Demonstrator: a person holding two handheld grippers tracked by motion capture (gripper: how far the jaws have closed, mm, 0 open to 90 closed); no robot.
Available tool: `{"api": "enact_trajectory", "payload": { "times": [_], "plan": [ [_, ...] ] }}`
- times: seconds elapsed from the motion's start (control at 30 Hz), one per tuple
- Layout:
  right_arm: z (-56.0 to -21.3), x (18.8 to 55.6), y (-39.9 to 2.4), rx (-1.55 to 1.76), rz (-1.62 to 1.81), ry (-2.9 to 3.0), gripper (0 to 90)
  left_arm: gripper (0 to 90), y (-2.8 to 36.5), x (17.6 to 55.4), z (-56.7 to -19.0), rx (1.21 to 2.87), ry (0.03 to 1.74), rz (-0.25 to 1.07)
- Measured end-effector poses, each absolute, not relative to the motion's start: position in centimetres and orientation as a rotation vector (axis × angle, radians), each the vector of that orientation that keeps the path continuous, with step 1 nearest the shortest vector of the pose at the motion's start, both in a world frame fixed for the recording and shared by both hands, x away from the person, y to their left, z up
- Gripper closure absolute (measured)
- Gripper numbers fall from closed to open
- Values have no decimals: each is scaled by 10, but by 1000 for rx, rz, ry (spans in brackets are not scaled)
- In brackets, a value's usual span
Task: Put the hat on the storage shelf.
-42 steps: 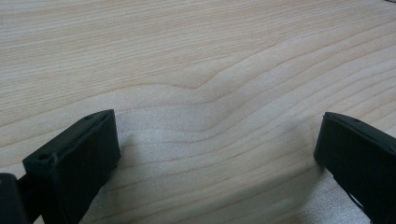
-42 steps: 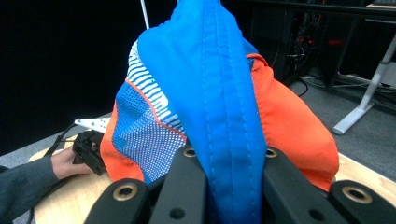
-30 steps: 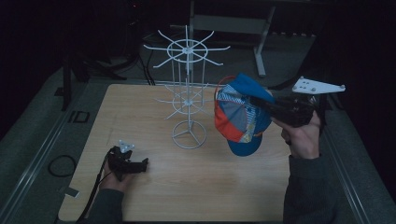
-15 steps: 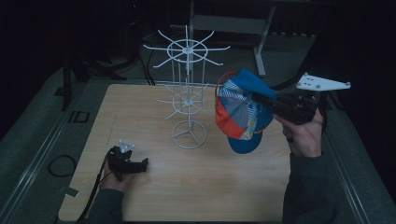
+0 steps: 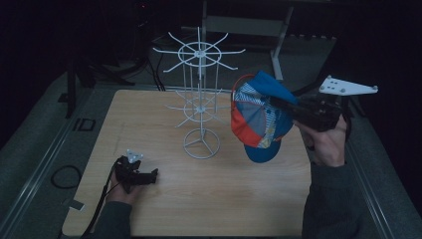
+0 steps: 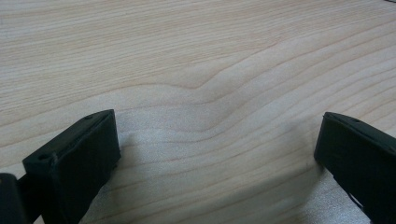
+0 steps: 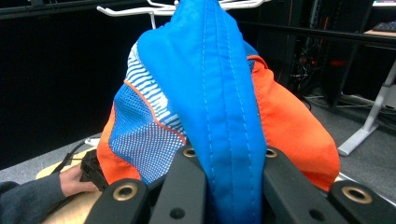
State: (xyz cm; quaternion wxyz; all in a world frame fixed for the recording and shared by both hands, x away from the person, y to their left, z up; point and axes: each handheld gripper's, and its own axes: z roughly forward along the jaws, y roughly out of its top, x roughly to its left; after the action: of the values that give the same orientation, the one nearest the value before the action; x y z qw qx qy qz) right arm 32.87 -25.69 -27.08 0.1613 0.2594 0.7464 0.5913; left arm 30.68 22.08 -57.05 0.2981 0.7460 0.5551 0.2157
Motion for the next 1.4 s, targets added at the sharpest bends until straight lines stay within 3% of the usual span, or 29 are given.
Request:
{"api": "enact_trajectory", "payload": {
  "times": [1.4],
  "plan": [
    [-240, 321, -250, 648, 1800, 2057, 881, 2, 220, 307, -571, 1976, 1477, 574]
  ]
}}
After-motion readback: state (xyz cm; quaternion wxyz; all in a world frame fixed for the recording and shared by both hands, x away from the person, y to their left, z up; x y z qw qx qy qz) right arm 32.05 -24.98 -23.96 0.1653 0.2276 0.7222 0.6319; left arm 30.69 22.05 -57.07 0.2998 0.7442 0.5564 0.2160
